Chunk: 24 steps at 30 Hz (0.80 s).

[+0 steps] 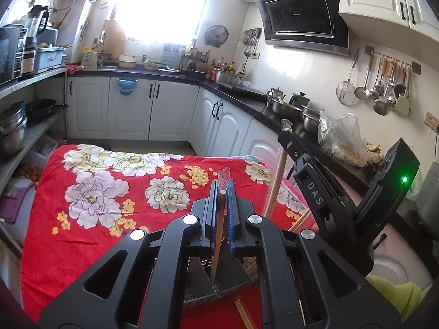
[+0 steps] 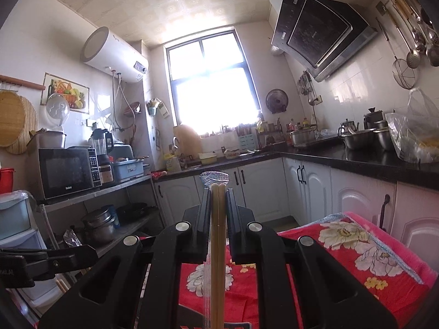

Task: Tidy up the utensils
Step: 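Lift the held chopsticks with both tools and lower them into the caddy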

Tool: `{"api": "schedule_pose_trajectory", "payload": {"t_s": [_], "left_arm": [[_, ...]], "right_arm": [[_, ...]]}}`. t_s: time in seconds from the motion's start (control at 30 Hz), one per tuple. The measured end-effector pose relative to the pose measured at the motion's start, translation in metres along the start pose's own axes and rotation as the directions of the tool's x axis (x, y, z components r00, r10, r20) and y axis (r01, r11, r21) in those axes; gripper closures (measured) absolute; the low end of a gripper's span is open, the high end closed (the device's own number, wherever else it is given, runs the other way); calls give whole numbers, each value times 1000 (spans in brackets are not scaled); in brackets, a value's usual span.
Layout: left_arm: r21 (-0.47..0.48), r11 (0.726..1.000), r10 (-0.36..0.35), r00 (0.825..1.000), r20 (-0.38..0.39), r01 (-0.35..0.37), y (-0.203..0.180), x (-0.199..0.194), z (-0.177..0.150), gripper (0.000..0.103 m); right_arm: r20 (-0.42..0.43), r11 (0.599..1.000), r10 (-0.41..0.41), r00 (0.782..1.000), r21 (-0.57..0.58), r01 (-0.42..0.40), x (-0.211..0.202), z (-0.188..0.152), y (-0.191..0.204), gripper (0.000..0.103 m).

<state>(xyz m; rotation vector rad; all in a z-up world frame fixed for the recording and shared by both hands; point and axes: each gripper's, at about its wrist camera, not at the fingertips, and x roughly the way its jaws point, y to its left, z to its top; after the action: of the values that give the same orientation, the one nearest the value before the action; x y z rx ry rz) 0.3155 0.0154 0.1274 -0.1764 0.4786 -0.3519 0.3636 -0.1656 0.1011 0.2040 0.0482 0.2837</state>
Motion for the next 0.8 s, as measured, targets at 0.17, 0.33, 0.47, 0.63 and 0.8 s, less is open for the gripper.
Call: {"api": "schedule_pose_trajectory", "payload": {"t_s": [0.17, 0.33, 0.47, 0.63, 0.8], "left_arm": [[-12, 1000, -2, 1000, -5, 2, 3, 3, -7, 100], [-29, 1000, -3, 1000, -20, 3, 7, 6, -14, 100], [-34, 999, -2, 1000, -27, 1, 9, 7, -19, 100], [-38, 999, 1, 999, -33, -2, 9, 6, -23, 99], [-51, 999, 2, 999, -37, -4, 11, 2, -27, 99]], "right_arm": [[-28, 1000, 6, 1000, 15, -6, -6, -11, -3, 92], [-53, 999, 23, 998, 25, -22, -18, -18, -6, 92], [-77, 999, 36, 996, 40, -33, -28, -20, -9, 92], [-113, 998, 49, 992, 49, -44, -43, -23, -12, 92], [-157, 997, 70, 985, 55, -62, -54, -26, -12, 92]]}}
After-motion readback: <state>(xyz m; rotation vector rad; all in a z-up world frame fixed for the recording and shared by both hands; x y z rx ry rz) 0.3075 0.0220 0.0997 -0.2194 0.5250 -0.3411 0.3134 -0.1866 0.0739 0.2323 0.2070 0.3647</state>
